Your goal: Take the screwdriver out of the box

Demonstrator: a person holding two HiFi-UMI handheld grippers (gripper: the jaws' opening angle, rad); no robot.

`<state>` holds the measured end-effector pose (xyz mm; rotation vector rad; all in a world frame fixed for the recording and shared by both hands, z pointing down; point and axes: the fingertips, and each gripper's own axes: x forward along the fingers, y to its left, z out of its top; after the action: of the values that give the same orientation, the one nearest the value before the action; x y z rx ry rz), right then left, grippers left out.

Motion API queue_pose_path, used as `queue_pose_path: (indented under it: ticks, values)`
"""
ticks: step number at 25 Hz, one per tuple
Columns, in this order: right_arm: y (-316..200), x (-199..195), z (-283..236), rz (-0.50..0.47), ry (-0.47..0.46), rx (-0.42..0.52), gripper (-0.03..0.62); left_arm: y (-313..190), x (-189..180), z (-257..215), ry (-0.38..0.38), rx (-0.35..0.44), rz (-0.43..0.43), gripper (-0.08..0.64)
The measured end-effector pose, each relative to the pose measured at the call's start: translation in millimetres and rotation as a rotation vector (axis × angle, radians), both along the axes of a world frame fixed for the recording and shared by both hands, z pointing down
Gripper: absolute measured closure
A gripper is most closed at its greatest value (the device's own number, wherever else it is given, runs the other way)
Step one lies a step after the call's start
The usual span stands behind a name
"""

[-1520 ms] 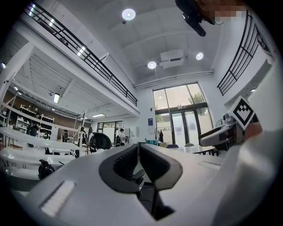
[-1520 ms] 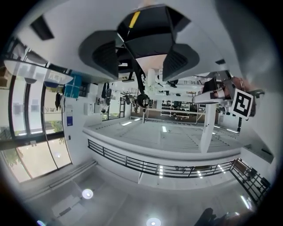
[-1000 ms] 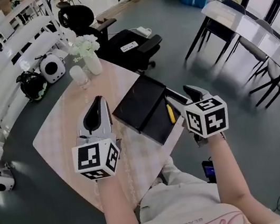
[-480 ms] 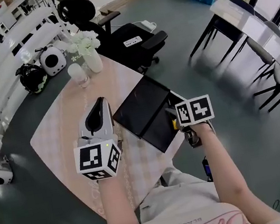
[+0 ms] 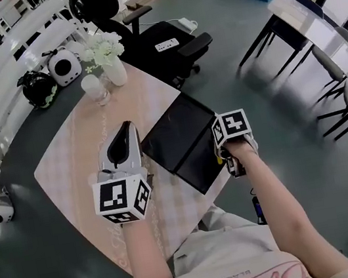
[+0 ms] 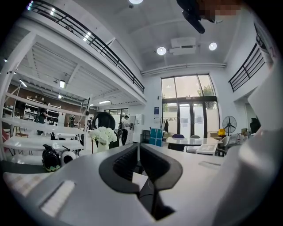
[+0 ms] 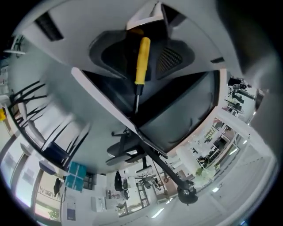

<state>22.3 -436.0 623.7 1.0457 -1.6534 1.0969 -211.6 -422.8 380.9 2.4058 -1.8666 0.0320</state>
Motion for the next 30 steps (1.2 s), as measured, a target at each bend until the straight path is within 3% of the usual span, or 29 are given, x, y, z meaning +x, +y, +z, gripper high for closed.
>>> queue_pose_path:
  ticks: [10, 15, 18, 21, 30]
  values:
    - [-2, -10, 22, -0.066, 0.116, -0.128, 0.388, -3, -9, 5, -0.009, -0.013, -0.023, 0.549]
    - [0, -5, 27, -0.100, 0.226, -0.150, 0.436, -3, -13, 6, -0.020, -0.017, -0.030, 0.549]
    - [-3, -8, 30, -0.107, 0.212, -0.145, 0.439, -2, -16, 5, -0.014, -0.016, -0.042, 0.549]
    - [-3, -7, 30, -0.114, 0.218, -0.145, 0.489, -2, -15, 4, -0.012, -0.013, -0.040, 0.549]
    - [0, -14, 25, -0.022, 0.116, -0.165, 0.512, 3, -16, 0, -0.024, -0.012, -0.039, 0.549]
